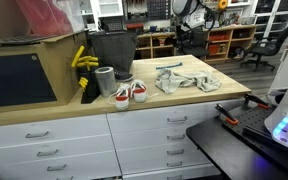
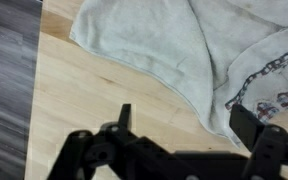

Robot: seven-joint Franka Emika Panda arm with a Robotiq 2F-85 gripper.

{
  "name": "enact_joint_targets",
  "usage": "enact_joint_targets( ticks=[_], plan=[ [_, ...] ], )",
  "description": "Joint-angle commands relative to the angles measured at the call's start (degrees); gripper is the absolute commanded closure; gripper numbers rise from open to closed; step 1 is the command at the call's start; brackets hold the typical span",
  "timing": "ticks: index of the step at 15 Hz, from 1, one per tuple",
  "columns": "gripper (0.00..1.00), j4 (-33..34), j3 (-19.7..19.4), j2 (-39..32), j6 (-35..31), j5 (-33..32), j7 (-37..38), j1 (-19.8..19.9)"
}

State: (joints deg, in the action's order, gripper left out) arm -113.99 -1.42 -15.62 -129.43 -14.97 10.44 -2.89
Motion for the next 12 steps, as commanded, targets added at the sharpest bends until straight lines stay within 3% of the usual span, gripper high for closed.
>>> enact_joint_targets(
  ticks=[1,12],
  plan=[
    [0.00,0.08,-0.16,0.00,0.11,0.10,-0.08,-0.15],
    [0.00,1.71,-0.28,-2.39,-0.45,-0.38,1.64,-0.62]
  ],
)
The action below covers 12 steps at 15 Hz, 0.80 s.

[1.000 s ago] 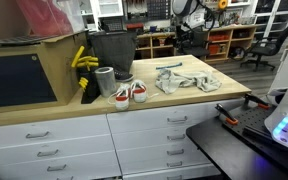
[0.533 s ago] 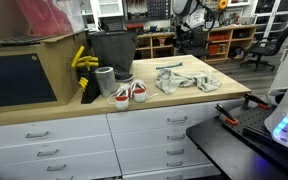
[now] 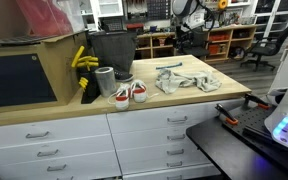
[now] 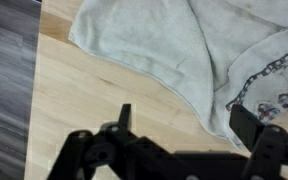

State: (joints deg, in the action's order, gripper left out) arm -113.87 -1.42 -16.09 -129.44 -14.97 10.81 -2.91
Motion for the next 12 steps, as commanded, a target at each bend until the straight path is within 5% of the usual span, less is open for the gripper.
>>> enact_joint_targets(
  ticks=[1,12],
  plan=[
    [0.00,1.91,-0.29,-2.92,-0.79,-0.81,2.10,-1.00],
    [0.00,7.47,2.69,-14.22,-4.84,10.91,-9.24,2.00]
  ],
)
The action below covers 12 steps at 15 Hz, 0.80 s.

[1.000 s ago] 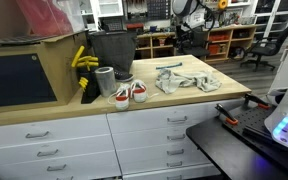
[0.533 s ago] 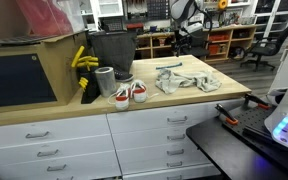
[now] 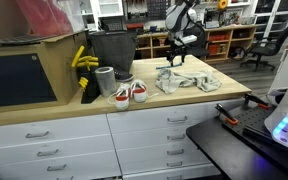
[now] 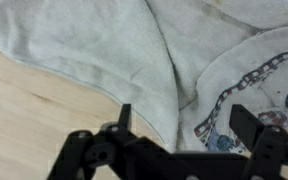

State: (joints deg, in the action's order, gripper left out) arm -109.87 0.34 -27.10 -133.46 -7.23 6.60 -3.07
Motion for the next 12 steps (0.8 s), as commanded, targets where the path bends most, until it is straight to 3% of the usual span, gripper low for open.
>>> enact_joint_targets(
  ticks=[1,7,8,9,12],
  plan=[
    [0.00,3.98,1.42,-3.96,-1.20,4.64,-7.31,3.03],
    [0.00,6.21,4.81,-6.53,-0.89,11.45,-17.16,6.81],
    [0.25,6.44,5.35,-6.71,-0.86,12.31,-18.55,7.27],
    [0.26,6.73,5.71,-6.84,-0.70,12.92,-19.57,7.54],
    [0.51,7.67,6.31,-7.36,-0.05,14.13,-21.61,8.29]
  ],
)
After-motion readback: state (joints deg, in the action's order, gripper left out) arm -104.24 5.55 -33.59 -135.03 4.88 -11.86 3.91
